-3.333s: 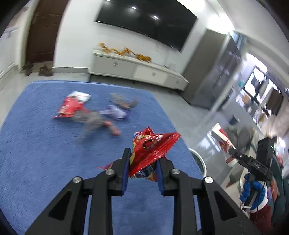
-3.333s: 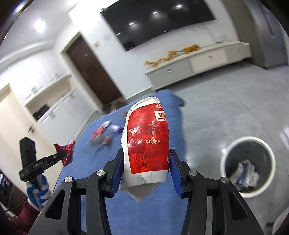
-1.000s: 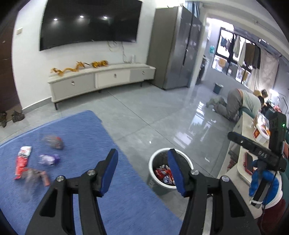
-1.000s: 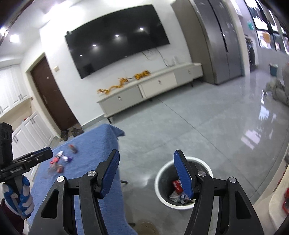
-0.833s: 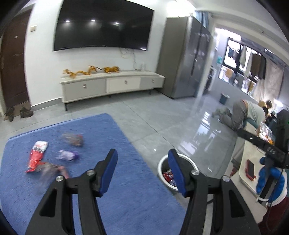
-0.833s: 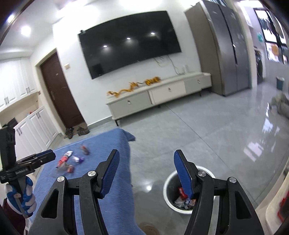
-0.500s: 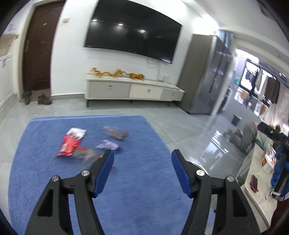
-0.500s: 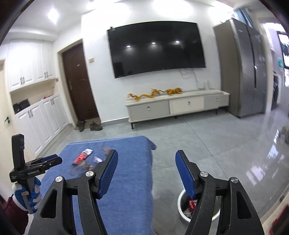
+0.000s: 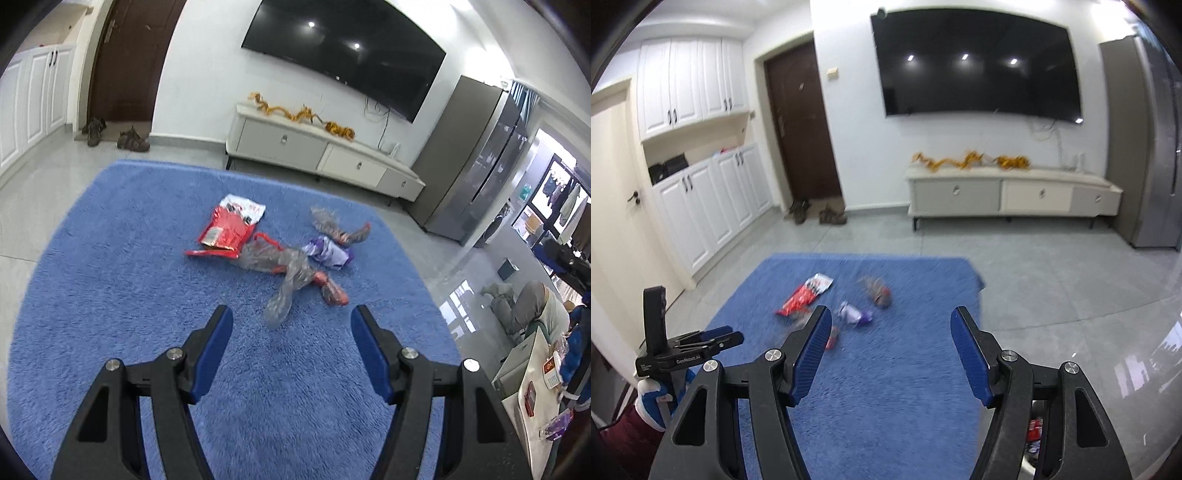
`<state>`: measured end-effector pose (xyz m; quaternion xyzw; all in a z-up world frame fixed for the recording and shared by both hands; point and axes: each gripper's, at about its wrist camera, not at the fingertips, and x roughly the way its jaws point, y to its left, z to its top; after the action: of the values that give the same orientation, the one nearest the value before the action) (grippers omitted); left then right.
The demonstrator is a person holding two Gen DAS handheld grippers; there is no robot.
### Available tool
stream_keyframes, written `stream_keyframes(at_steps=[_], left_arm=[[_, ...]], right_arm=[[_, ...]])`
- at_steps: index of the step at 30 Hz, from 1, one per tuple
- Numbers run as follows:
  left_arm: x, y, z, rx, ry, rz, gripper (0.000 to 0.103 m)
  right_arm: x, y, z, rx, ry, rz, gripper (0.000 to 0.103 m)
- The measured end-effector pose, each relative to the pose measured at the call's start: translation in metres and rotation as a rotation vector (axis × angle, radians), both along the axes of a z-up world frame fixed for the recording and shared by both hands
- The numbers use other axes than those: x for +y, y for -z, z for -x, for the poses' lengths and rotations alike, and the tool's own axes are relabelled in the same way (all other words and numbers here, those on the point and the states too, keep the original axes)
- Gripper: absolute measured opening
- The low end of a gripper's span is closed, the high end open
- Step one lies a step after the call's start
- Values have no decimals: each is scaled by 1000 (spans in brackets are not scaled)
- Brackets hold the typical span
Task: Collect trash
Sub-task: 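Move both tools back toward the remaining trash on the rug, then grasp the clear bag with red strap with the left tool while the right tool grasps the purple bag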
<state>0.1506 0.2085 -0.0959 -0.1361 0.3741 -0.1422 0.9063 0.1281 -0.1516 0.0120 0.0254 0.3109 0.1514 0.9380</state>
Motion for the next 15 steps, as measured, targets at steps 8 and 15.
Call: stream_keyframes(at_steps=[8, 15], left_arm=[[-22, 22, -60, 51, 3, 30, 65], [-37, 57, -108, 107, -45, 23, 62]], right_arm=[[39, 63, -70, 132, -74, 13, 66], [61, 100, -118, 194, -117, 2, 66]])
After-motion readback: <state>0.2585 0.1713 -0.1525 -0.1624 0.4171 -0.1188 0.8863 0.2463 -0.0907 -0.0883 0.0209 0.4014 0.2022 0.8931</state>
